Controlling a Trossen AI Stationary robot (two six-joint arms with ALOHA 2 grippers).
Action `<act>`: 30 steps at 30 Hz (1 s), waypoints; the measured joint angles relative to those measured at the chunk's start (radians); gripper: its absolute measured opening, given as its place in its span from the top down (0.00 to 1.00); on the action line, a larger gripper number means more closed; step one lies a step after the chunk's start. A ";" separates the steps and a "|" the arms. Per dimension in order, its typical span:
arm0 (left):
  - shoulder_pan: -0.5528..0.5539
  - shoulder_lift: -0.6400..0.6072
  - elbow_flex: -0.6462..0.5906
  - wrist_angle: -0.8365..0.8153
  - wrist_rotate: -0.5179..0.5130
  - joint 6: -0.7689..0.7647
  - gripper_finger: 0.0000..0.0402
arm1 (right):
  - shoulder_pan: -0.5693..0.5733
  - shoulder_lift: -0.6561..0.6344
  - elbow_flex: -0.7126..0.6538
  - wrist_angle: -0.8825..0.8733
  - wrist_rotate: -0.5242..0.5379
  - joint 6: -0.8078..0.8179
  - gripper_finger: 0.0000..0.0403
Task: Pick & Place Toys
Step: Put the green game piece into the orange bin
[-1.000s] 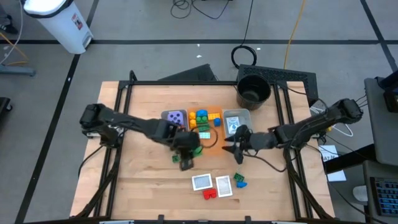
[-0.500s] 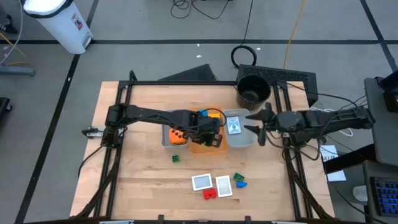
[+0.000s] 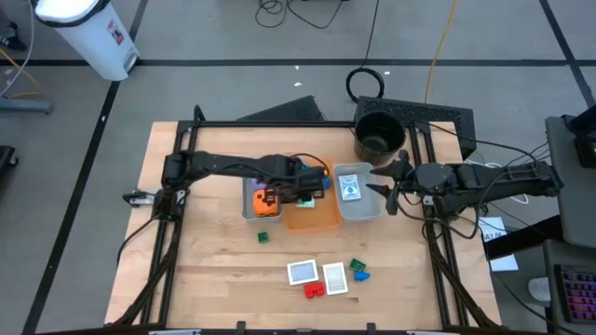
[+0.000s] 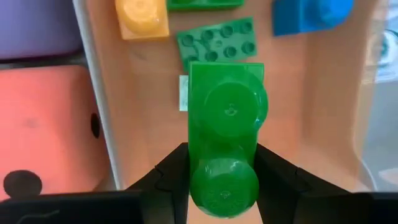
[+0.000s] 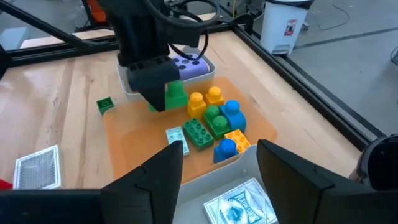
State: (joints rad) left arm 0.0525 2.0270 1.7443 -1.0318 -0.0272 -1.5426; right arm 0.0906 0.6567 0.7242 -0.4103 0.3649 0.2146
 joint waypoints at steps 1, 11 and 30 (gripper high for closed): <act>0.005 0.009 0.000 0.001 0.001 -0.009 0.67 | 0.000 0.000 0.000 -0.001 0.000 0.000 0.51; -0.012 0.041 0.000 -0.024 0.027 -0.116 0.67 | 0.000 0.000 0.000 -0.034 -0.002 0.008 0.51; 0.004 0.042 -0.051 -0.063 0.029 -0.151 0.67 | 0.000 0.000 0.000 -0.045 -0.003 0.007 0.51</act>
State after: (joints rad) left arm 0.0561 2.0686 1.6937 -1.0952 0.0015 -1.6938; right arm 0.0910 0.6567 0.7246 -0.4549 0.3622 0.2218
